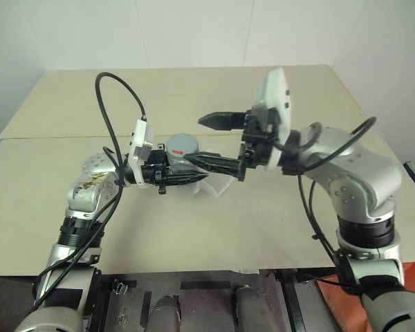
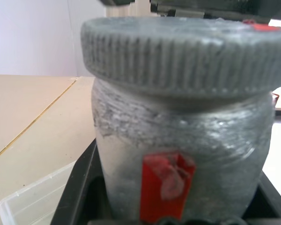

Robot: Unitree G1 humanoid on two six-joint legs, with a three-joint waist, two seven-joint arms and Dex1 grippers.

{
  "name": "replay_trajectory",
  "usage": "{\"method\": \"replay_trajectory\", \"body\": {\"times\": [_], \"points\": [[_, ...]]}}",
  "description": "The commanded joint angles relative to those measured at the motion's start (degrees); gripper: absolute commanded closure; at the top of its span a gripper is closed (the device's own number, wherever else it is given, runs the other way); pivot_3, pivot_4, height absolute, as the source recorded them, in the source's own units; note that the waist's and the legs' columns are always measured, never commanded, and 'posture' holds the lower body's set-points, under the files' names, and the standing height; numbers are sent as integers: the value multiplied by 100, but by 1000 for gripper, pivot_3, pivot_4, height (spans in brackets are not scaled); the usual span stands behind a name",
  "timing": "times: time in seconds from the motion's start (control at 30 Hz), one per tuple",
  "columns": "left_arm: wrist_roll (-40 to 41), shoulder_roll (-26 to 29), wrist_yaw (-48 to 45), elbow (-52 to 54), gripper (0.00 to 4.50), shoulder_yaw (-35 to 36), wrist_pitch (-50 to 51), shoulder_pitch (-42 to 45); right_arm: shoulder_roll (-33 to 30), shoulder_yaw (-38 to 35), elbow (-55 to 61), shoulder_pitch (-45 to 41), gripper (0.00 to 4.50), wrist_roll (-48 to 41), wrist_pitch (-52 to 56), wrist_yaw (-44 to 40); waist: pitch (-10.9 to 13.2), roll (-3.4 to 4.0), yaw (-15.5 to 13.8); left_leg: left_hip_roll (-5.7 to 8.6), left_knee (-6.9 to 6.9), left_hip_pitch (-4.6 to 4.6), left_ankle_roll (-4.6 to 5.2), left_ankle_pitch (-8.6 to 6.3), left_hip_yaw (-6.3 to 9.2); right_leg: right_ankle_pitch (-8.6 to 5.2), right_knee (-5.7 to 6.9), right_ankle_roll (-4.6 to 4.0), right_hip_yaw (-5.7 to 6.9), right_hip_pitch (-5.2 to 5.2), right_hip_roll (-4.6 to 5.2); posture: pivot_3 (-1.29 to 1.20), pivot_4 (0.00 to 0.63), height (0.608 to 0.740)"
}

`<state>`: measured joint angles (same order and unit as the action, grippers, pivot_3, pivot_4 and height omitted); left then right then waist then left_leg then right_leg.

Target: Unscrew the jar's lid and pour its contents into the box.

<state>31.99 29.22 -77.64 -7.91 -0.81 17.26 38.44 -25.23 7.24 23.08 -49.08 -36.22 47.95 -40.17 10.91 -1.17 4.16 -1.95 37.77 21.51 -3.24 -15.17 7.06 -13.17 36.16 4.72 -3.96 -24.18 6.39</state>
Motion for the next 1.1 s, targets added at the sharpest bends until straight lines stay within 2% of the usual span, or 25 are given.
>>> {"method": "replay_trajectory", "body": {"times": [0.03,0.23,0.4,1.1], "points": [[89,13,-36,197,2460,113,-75,144,119,80,69,-218,54,88,-31,138,0,0,-6,0,0,1,0,0,0,0,0,0,0,0,0,0,150,740],[85,28,-33,234,2460,127,-85,125,478,244,-233,-422,54,305,-25,373,0,0,3,0,0,0,0,0,1,0,0,0,0,0,0,0,150,740],[118,64,-13,374,2460,149,-49,36,532,281,-376,-413,54,430,-37,388,0,0,-4,0,0,2,0,0,1,0,1,0,0,-1,0,0,150,740],[217,218,-22,473,2460,246,27,-36,-281,-410,-396,-194,54,372,-1,426,0,0,-6,0,0,1,0,0,0,0,0,0,0,0,0,0,150,740]]}}
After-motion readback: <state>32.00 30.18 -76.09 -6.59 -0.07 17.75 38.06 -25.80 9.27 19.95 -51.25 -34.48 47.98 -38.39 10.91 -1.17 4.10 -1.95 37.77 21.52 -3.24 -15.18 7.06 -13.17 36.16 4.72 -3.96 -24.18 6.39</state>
